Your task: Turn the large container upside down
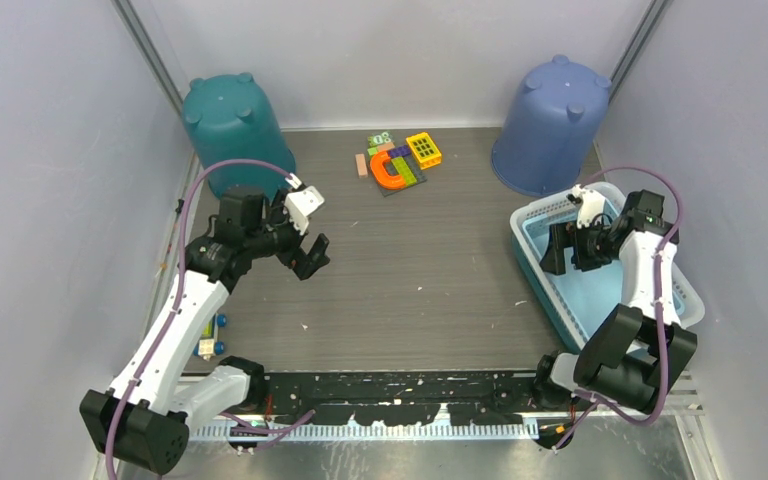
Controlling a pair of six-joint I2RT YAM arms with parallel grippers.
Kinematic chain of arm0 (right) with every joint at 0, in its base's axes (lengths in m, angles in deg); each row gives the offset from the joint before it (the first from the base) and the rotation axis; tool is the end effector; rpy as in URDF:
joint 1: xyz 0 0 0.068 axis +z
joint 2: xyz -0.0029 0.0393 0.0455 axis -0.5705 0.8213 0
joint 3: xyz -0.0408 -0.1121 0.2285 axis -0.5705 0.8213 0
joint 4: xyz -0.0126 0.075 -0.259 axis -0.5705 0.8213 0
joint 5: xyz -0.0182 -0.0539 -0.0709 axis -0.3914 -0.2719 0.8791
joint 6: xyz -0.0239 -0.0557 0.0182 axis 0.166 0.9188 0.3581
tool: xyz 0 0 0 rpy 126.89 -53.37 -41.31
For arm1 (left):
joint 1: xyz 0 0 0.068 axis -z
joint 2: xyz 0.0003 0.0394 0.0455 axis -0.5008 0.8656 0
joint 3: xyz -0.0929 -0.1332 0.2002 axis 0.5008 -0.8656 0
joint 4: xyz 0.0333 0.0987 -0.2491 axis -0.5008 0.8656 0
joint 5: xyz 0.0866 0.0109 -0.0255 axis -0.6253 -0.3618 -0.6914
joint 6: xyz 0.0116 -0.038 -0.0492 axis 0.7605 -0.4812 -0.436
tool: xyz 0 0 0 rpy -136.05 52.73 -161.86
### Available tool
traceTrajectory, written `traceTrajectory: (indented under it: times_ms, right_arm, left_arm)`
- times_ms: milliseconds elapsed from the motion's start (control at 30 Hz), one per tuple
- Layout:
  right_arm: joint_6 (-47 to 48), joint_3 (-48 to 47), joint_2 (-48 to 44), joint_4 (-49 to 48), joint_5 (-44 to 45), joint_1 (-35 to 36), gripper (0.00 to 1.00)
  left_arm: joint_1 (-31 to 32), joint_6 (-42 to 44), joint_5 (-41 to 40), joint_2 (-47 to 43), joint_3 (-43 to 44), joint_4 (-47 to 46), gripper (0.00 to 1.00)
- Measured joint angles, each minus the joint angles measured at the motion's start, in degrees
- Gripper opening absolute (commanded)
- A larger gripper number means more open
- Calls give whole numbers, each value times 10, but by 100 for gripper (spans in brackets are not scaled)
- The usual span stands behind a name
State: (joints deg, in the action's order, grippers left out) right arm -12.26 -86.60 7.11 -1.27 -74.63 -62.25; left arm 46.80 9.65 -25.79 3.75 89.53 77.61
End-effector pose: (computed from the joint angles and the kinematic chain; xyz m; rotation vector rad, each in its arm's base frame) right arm 0.2341 -0.0916 0.2288 -0.3624 2.4997 0.4034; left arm 0.2165 -0.0882 0.3102 0.9562 1.9723 -0.4790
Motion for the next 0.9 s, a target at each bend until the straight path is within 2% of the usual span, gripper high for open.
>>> traceTrajectory:
  times_ms: [233,500,700,900]
  right_arm:
    - [-8,9,-11,-12,37,13,79]
    - [-5,9,-40,-16,108,35,50]
    - [-3,9,-44,-5,133,68,37]
    - [-8,8,-43,4,141,92,19]
  left_arm:
    - [0,0,0,2,0,0,100]
    - [0,-1,-4,2,0,0,100]
    - [0,-2,-11,2,0,0,100]
    - [0,-2,-16,2,0,0,100]
